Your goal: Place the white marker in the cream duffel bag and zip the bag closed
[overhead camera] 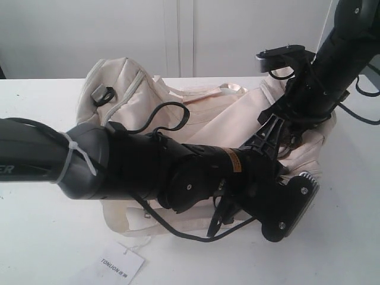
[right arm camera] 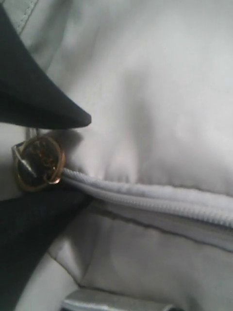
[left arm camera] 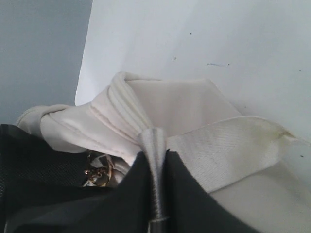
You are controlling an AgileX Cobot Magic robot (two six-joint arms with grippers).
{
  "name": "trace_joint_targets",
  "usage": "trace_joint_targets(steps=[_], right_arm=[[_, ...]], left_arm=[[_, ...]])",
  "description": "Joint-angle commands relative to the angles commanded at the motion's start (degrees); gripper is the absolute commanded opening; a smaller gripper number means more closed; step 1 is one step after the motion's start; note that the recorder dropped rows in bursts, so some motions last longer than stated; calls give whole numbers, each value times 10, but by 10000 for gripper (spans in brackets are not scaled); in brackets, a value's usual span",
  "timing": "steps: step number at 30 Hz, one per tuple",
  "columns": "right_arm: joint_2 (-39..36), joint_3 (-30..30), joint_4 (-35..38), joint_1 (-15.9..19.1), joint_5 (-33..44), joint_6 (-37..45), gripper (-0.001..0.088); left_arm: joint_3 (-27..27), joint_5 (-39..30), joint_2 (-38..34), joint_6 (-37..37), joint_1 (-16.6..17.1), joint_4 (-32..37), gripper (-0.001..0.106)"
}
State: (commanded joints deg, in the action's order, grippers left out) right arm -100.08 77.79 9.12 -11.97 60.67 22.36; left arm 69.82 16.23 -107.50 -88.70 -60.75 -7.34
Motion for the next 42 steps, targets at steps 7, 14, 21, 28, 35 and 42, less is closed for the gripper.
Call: trace_joint_targets(steps=[7,14,21,28,35,42], right_arm=[[7,15,-12,0,1,-32,0],[44,36,-13,0,-17,-48,0],[53,36,-13,0,-82,-89,0],[53,36,-13,0,-158,-98,0],[52,36,-13,0,-216,-102,0],[52,36,-13,0,-181,-118,0]], left_arm=[[0,0,0,2,0,0,0],[0,0,0,2,0,-1,0],[0,0,0,2,0,-2,0],[0,0,0,2,0,-2,0],[0,0,0,2,0,-2,0],[0,0,0,2,0,-2,0]])
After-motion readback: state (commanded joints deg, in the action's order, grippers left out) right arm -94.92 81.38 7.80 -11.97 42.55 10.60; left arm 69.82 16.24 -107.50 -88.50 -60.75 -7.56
